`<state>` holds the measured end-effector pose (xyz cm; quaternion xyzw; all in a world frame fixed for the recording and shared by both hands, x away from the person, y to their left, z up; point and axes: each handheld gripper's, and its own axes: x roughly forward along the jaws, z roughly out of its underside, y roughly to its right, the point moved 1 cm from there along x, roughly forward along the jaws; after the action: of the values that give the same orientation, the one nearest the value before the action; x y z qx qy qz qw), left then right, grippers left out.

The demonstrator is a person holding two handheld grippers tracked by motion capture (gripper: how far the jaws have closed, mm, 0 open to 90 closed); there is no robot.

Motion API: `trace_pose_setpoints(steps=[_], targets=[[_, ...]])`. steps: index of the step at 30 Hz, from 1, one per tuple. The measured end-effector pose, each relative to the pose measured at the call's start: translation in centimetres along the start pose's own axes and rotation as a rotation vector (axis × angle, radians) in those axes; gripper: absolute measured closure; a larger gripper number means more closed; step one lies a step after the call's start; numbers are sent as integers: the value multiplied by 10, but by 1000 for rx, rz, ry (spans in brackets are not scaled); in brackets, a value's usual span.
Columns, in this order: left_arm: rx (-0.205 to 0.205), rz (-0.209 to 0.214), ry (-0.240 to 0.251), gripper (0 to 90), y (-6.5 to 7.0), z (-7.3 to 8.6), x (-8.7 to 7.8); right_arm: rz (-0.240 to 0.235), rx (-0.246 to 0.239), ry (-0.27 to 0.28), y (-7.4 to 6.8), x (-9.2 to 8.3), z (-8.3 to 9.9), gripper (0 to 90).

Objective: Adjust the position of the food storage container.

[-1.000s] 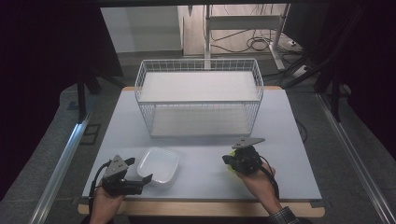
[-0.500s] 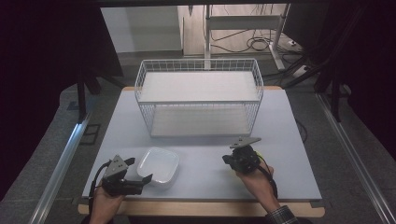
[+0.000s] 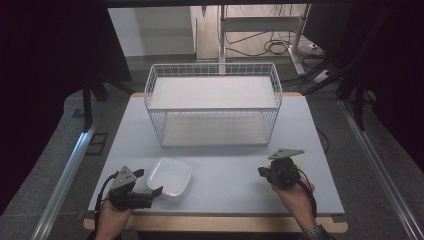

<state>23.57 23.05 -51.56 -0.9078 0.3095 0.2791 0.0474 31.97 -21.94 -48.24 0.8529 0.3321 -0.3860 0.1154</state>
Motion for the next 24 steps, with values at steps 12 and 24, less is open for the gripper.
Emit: trace_pose_setpoints(steps=[12, 24], targets=[[-17, 1, -29, 75, -11, 1, -8, 26, 8, 17, 7, -8, 5, 885], [-85, -66, -105, 583, -43, 15, -18, -16, -80, 49, -5, -7, 4, 879]])
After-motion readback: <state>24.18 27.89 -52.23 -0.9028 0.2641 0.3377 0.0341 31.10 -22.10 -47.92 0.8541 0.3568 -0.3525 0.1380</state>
